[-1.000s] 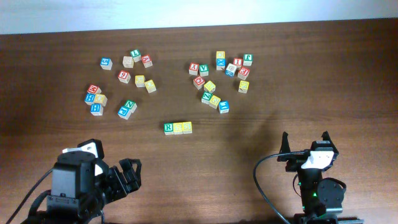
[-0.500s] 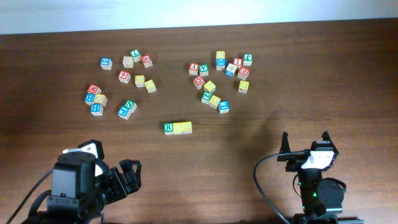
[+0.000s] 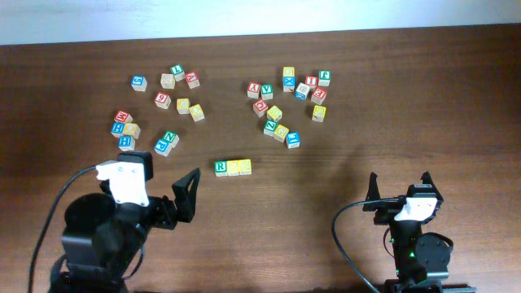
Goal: Spell out RSS
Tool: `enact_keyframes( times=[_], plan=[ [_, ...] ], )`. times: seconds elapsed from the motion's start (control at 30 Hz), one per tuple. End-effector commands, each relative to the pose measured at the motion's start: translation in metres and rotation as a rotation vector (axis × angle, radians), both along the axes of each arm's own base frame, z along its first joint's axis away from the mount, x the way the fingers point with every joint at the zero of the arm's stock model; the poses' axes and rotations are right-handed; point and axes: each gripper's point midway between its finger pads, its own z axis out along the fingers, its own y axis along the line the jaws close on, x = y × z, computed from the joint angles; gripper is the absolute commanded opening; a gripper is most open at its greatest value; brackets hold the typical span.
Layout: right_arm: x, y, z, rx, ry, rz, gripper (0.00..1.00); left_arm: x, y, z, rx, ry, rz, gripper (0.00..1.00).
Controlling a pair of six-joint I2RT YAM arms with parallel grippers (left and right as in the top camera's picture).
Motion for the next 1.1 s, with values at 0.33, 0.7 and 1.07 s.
enact_keyframes(
  times=[0.33, 0.7, 1.07],
  plan=[
    [-0.001, -0.001, -0.002, 0.011, 0.001, -0.006, 0.98, 0.01, 0.017, -0.048, 0.114, -0.394, 0.028, 0.99],
    [-0.001, -0.001, -0.002, 0.011, 0.001, -0.006, 0.98, 0.005, 0.046, -0.083, 0.134, -0.49, 0.203, 0.99],
    [-0.001, -0.001, -0.002, 0.011, 0.001, -0.007, 0.98, 0.006, 0.059, -0.102, 0.12, -0.507, 0.28, 0.99]
  ],
)
